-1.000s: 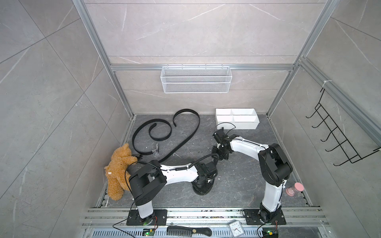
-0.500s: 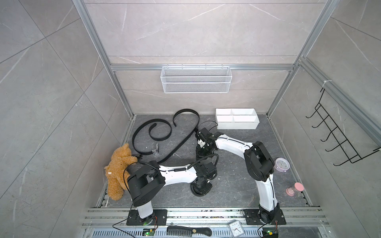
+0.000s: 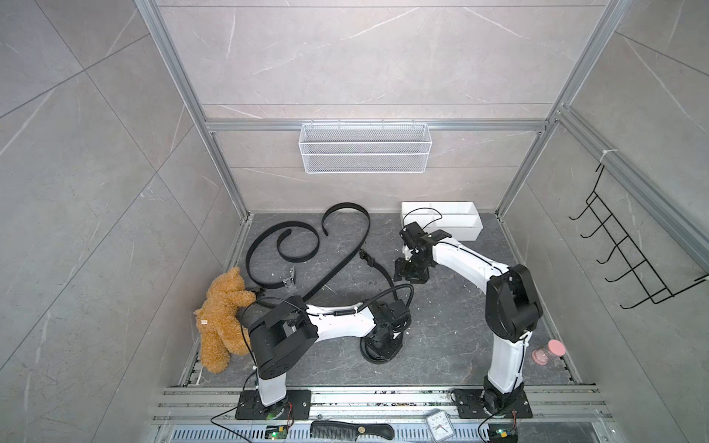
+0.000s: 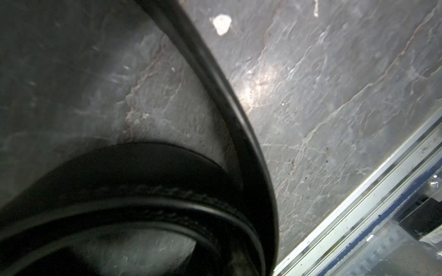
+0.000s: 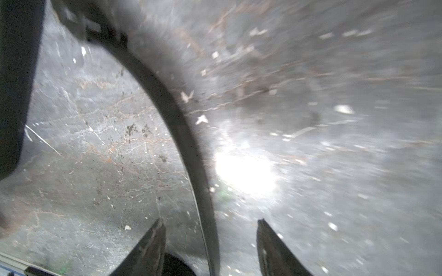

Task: Place the belts into the storage roll
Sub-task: Roll the belt at the center of the board.

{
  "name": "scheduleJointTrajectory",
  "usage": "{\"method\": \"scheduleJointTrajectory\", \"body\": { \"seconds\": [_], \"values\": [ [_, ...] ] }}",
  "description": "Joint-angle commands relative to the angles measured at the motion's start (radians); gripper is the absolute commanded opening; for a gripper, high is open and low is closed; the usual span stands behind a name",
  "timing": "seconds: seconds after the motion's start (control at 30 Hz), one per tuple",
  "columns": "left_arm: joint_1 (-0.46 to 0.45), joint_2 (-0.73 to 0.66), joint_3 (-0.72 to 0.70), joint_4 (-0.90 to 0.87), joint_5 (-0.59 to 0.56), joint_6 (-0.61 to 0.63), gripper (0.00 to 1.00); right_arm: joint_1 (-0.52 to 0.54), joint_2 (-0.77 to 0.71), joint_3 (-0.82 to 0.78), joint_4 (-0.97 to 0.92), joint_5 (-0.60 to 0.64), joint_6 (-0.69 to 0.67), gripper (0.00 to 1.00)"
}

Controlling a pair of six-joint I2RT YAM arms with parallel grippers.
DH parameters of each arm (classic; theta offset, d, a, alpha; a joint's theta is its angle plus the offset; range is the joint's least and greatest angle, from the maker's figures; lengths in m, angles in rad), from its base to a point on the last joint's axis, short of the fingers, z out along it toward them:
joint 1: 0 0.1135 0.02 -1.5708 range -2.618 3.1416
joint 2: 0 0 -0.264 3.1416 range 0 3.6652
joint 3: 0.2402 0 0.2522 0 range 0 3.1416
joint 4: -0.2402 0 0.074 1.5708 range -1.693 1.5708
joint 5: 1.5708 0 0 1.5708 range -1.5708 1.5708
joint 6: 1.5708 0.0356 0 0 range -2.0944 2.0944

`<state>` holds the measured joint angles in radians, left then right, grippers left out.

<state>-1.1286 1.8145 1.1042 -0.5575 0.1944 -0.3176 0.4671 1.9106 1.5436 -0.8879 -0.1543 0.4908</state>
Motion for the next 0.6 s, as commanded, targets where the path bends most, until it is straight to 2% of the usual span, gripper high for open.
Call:
{"method": "scheduleJointTrajectory", "body": {
  "seconds": [0.0,0.17,0.37,0.43,0.57],
  "values": [
    [-0.006,0.022,-0.012,0.028,0.038,-0.022,0.00,-0.008,-0.087,-0.062,-0.071,0.048,-0.033,0.67],
    [-0.007,-0.003,-0.051,0.079,0.044,-0.050,0.00,-0.024,-0.271,-0.266,-0.019,0.020,0.043,0.68],
    [-0.007,-0.021,-0.075,0.097,0.027,-0.063,0.00,-0.006,-0.586,-0.629,0.117,-0.065,0.251,0.65],
    [-0.007,-0.019,-0.076,0.096,0.024,-0.064,0.00,0.032,-0.667,-0.696,0.127,-0.047,0.309,0.64],
    [-0.007,-0.024,-0.081,0.099,0.010,-0.072,0.00,0.195,-0.734,-0.773,0.204,-0.011,0.434,0.63]
  ]
}}
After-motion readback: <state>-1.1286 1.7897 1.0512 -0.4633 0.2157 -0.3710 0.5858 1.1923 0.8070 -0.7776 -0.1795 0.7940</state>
